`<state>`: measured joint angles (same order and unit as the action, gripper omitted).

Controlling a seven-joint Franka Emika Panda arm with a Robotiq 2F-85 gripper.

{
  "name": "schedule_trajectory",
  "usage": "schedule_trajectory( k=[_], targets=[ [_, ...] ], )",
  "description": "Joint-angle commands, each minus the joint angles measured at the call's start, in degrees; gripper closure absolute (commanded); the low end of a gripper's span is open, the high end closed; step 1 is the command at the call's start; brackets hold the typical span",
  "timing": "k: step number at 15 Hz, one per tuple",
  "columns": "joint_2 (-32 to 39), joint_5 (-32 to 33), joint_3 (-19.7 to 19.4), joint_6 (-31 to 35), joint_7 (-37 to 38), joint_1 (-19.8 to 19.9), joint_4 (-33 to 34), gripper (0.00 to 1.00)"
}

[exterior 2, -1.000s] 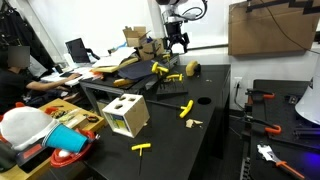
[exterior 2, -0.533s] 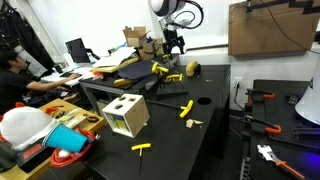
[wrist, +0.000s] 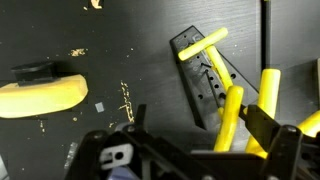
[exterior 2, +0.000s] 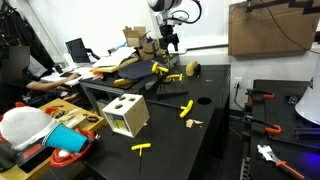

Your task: Pick the longest yellow and black object standing and place it in between the stand and the yellow and black object laying on the table, pick the yellow and black object closest to the stand and move it to the left over the other yellow and black object

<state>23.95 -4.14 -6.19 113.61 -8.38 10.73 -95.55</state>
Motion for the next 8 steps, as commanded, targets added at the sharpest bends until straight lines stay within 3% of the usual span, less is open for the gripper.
schedule_trajectory(
  k=[1,8],
  targets=[
    [1.7,-3.6,1.5,-6.4,-6.5,2.7,5.3,0.00],
    [6.0,-6.2,2.1,-13.1,-9.9,4.5,11.2,0.00]
  ],
)
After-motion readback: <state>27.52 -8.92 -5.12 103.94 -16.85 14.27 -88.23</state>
